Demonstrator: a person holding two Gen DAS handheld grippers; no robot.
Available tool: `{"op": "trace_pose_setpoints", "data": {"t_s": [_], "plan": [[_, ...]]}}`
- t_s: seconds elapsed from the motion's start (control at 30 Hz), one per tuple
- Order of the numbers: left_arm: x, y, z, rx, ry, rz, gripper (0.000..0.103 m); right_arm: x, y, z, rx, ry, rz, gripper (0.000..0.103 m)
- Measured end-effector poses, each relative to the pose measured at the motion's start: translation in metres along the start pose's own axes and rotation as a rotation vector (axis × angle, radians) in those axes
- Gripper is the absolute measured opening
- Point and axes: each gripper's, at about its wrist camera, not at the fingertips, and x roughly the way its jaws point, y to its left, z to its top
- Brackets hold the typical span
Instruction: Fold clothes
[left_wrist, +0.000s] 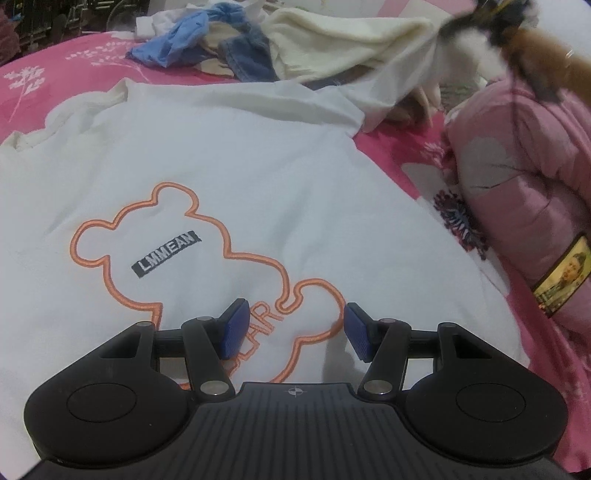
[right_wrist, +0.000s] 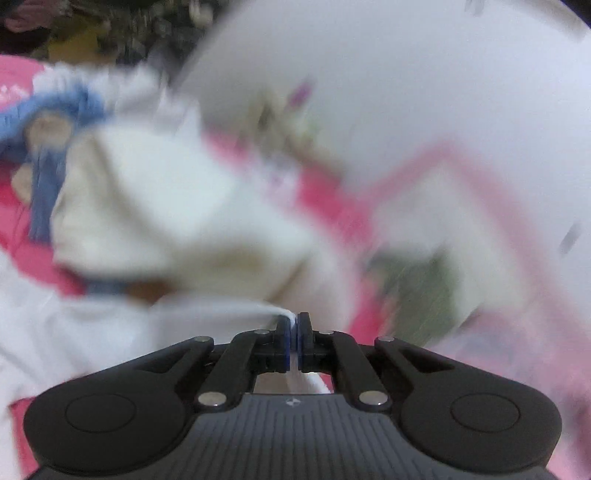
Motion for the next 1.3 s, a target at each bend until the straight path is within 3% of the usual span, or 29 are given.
{"op": "trace_pose_setpoints", "data": {"t_s": [0.1, 0.23, 0.33, 0.4, 0.47, 0.53, 0.6, 0.67, 0.8, 1.0, 1.13, 1.3], "plan": [[-0.003, 0.002, -0.001, -0.017, -0.018, 0.033, 0.056, -0.063, -0.013, 0.023, -0.002, -0.185, 0.022, 0.004], [-0.008, 0.011, -0.002, -0.065, -0.029, 0.059, 0.056, -0.157, -0.012, 0.039, -0.052, -0.424, 0.159, 0.004], [-0.016, 0.021, -0.001, -0.113, -0.047, 0.091, 0.056, -0.225, 0.01, 0.019, -0.166, -0.558, 0.28, 0.004], [-0.025, 0.033, -0.001, -0.16, -0.06, 0.12, 0.056, -0.268, 0.025, -0.007, -0.224, -0.56, 0.39, 0.006], [-0.034, 0.048, -0.002, -0.214, -0.075, 0.148, 0.056, -0.292, 0.044, -0.041, -0.268, -0.502, 0.561, 0.012], [-0.046, 0.065, -0.004, -0.267, -0.094, 0.174, 0.056, -0.307, 0.068, -0.084, -0.336, -0.395, 0.803, 0.034], [-0.057, 0.08, -0.006, -0.318, -0.112, 0.181, 0.056, -0.309, 0.092, -0.129, -0.393, -0.286, 1.018, 0.034], [-0.067, 0.09, -0.006, -0.355, -0.134, 0.177, 0.056, -0.308, 0.109, -0.152, -0.368, -0.166, 1.121, 0.034], [-0.078, 0.084, -0.003, -0.352, -0.177, 0.109, 0.056, -0.27, 0.102, -0.162, -0.156, 0.017, 1.196, 0.034], [-0.073, 0.039, -0.002, -0.202, -0.13, -0.053, 0.057, -0.16, 0.062, -0.16, 0.501, 0.307, 1.191, 0.036], [-0.062, 0.009, -0.011, -0.089, -0.075, -0.082, 0.057, -0.129, 0.068, -0.168, 0.598, 0.341, 1.196, 0.037], [-0.048, 0.004, -0.02, -0.092, -0.02, -0.108, 0.057, -0.123, 0.104, -0.179, 0.502, 0.374, 1.262, 0.04]]}}
